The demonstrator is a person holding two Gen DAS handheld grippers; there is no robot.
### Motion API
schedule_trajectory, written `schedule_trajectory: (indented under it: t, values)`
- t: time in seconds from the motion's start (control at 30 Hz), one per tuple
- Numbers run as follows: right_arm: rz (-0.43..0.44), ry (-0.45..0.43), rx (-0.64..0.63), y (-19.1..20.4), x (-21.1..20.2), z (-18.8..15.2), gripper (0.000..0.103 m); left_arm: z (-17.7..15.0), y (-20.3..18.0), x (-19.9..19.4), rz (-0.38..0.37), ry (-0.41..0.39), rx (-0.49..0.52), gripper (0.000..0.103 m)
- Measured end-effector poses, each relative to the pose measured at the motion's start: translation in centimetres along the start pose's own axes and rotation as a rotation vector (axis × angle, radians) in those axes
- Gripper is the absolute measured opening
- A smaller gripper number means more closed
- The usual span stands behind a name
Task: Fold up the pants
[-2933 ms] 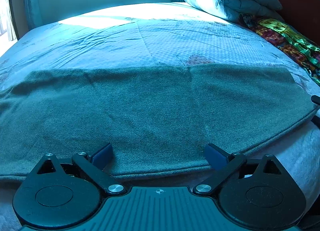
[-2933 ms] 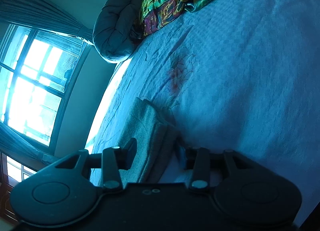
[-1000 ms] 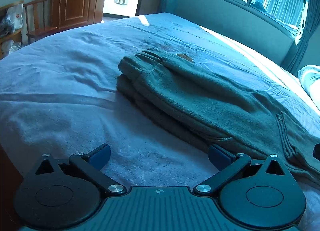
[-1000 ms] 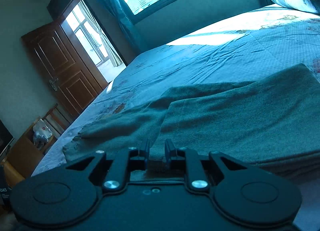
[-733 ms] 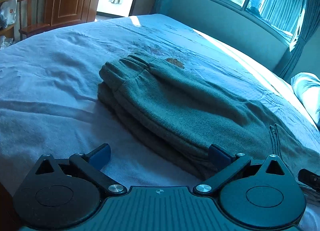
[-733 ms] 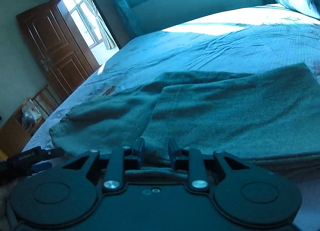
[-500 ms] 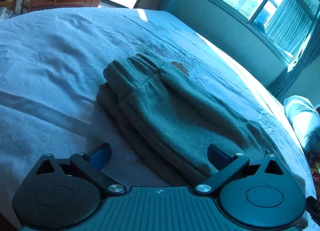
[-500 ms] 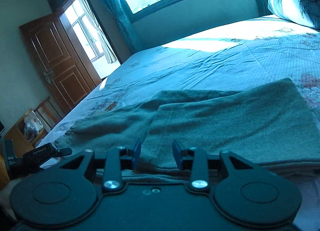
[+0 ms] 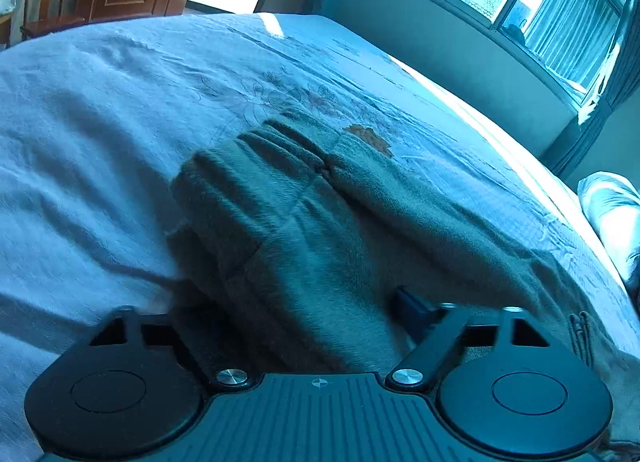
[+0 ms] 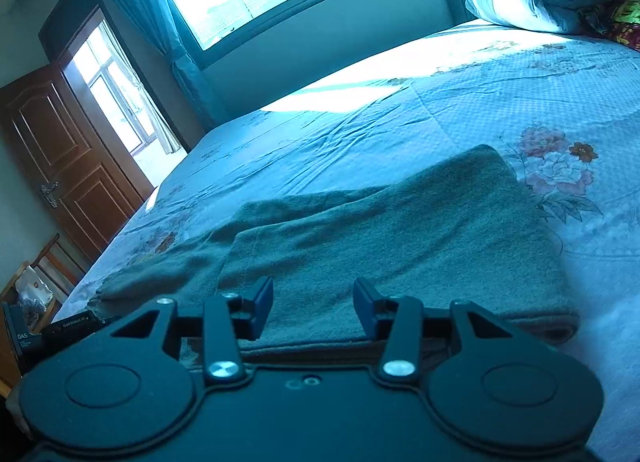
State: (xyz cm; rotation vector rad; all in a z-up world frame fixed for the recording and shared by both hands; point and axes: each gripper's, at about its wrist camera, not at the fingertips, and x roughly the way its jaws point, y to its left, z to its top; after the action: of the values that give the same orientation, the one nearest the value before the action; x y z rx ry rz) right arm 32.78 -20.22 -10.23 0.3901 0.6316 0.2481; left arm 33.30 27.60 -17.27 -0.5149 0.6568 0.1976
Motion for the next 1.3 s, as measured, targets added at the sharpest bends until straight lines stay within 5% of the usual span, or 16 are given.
schedule_trajectory:
  t: [0.03, 0.33, 0.43, 0.5, 0.6, 0.67, 0.77, 1.0, 1.13, 1.3]
  values:
    - [0.002, 0.004, -0.004, 0.0, 0.1, 0.0, 0.038, 0.3, 0.9, -0.2, -0.080, 0.008, -0.063, 0.029]
    - [0.087, 0.064, -0.350, 8.1, 3.4, -3.0, 0.044, 1.0, -0.2, -2.3, -0.085, -0.032, 0.004, 0.028]
    - [-0.038, 0.156, -0.565, 10.8, 6.5, -5.0, 0.051, 1.1, -0.2, -2.5, -0.082, -0.023, 0.015, 0.028]
    - [-0.090, 0.131, -0.696, 11.4, 7.4, -6.9, 0.053, 1.1, -0.3, -2.6, -0.085, -0.019, 0.018, 0.028]
    - [-0.103, 0.110, -0.714, 11.7, 7.1, -7.3, 0.053, 1.0, -0.6, -2.8, -0.074, -0.020, 0.040, 0.028]
    - [-0.045, 0.055, -0.619, 11.1, 5.2, -6.0, 0.048, 1.2, -0.9, -3.1, -0.068, -0.027, 0.056, 0.028]
    - [0.035, -0.090, -0.435, 8.4, 1.1, -3.9, 0.077, 1.7, -2.1, -4.1, -0.067, -0.056, 0.102, 0.028]
    - [-0.008, -0.101, 0.010, -1.8, -2.1, -0.1, 0.073, 3.3, -8.9, -7.2, -0.156, -0.156, 0.239, 0.028]
    - [-0.034, -0.129, 0.199, -7.2, -3.9, 0.6, 0.071, 2.7, -16.6, -9.2, -0.217, -0.195, 0.399, 0.028]
    - [-0.048, -0.202, 0.286, -11.7, -7.2, 1.0, 0.071, -1.0, -28.0, -10.5, -0.332, -0.199, 0.629, 0.028]
